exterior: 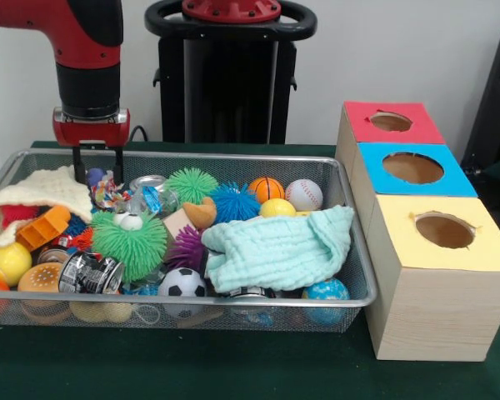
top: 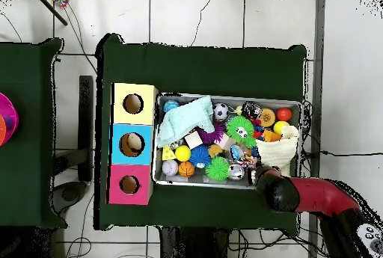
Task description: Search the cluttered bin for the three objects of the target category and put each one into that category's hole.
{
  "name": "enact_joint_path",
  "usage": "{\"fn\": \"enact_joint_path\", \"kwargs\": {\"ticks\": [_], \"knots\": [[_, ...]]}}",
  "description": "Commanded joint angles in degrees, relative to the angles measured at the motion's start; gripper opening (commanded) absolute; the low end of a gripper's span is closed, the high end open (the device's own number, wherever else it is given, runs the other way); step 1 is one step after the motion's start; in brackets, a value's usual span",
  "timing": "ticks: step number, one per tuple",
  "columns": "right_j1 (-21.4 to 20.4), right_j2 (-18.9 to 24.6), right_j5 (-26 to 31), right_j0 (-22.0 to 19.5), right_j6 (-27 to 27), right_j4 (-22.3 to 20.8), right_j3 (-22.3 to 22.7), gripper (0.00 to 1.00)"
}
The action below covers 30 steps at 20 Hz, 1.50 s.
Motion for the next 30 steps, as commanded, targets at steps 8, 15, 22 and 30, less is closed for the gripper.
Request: {"fn": "enact_joint_path", "kwargs": {"ticks": [8, 15, 22, 30], "knots": [[2.20, 5.33, 0.40, -1.04, 0.07, 1.83, 1.66, 1.00], [2.28, 5.61, -0.04, -1.33, 0.26, 1.97, 2.03, 1.00], [2.37, 5.69, -0.75, -1.44, 0.83, 1.93, 1.88, 1.00], [2.45, 5.57, -3.48, -1.46, 3.36, 2.07, 2.28, 0.00]]}}
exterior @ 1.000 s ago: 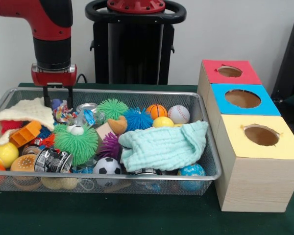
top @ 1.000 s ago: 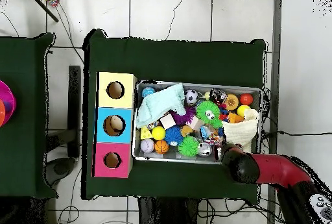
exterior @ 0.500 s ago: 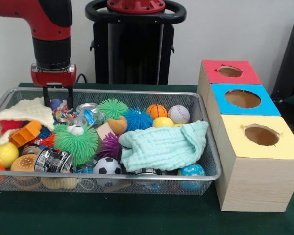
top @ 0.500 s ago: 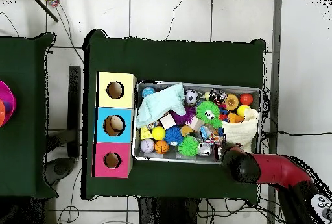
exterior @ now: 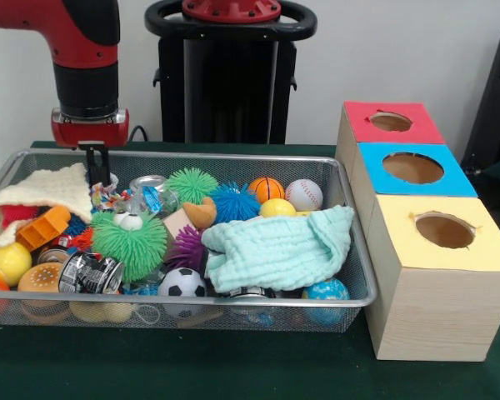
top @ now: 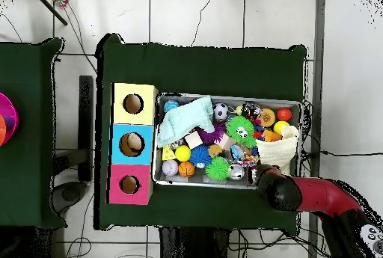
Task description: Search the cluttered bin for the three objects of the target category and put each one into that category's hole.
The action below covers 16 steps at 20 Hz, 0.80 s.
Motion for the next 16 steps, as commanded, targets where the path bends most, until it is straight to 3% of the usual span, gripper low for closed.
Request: {"fn": "enact_joint_path", "kwargs": {"ticks": [1, 12, 16], "knots": [[2.41, 4.18, -3.64, 0.13, 3.39, 1.20, 1.89, 0.00], [2.50, 5.59, -3.13, -0.66, 2.41, 1.75, 2.85, 0.00], [0.82, 8.00, -0.84, -0.94, 1.67, 4.01, 5.18, 0.00]]}}
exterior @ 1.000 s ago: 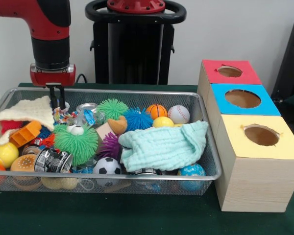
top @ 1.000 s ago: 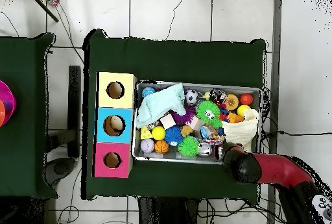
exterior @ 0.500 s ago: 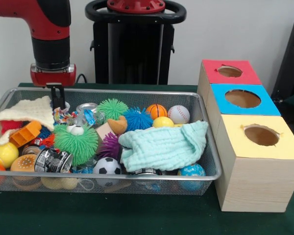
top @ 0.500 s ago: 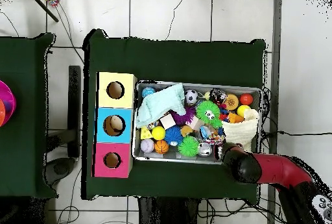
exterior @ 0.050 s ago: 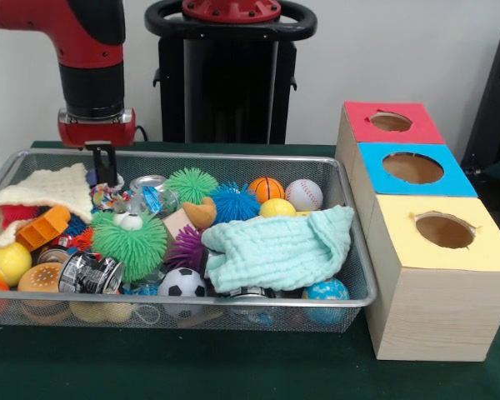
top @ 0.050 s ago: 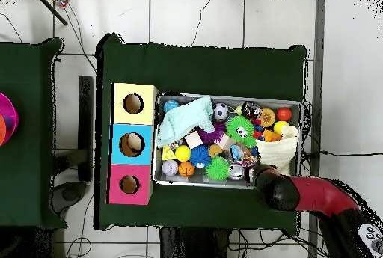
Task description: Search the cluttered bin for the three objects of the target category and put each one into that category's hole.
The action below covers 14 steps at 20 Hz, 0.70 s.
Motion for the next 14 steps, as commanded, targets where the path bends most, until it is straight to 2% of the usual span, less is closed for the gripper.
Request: {"fn": "enact_joint_path", "kwargs": {"ticks": [1, 5, 8, 9, 14], "knots": [[-0.17, 7.41, -0.37, -0.61, 1.61, 3.74, 5.07, 0.00], [-10.29, 8.04, 0.22, 3.07, 7.39, 8.98, 12.20, 0.00], [-16.78, 6.51, 2.24, 6.24, 9.53, 12.74, 14.34, 0.00], [-17.79, 6.17, 3.01, 6.80, 9.20, 13.63, 14.48, 0.00], [-17.54, 5.00, 2.11, 7.69, 7.86, 15.85, 14.94, 0.00]]}}
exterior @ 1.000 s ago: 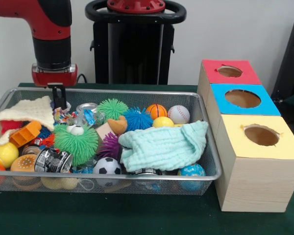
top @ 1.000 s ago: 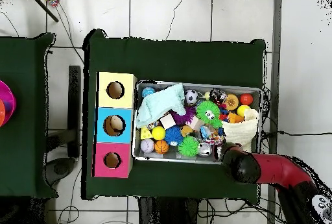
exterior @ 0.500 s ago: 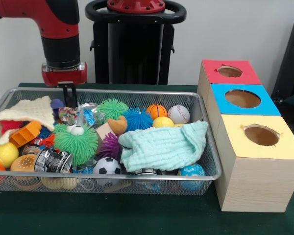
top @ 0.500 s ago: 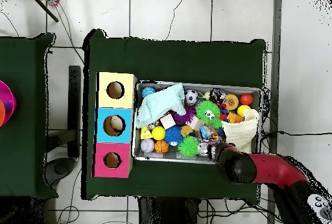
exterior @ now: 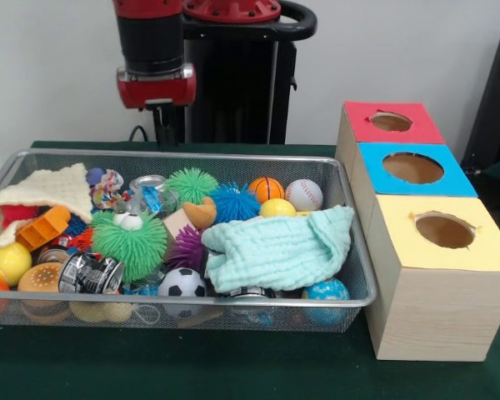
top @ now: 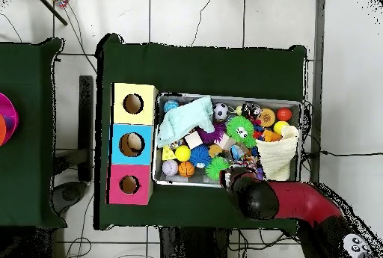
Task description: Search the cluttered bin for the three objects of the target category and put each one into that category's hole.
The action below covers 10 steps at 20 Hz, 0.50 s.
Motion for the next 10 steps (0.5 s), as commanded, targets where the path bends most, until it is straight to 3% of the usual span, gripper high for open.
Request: {"fn": "enact_joint_path", "kwargs": {"ticks": [1, 8, 10], "knots": [[-6.26, 2.59, 1.91, 2.47, 7.66, 6.14, 4.12, 0.00], [-11.45, 0.18, 4.42, 4.92, 5.96, 8.31, 4.22, 0.00], [-11.17, -0.41, 3.67, 5.37, 5.77, 7.82, 3.61, 0.00]]}}
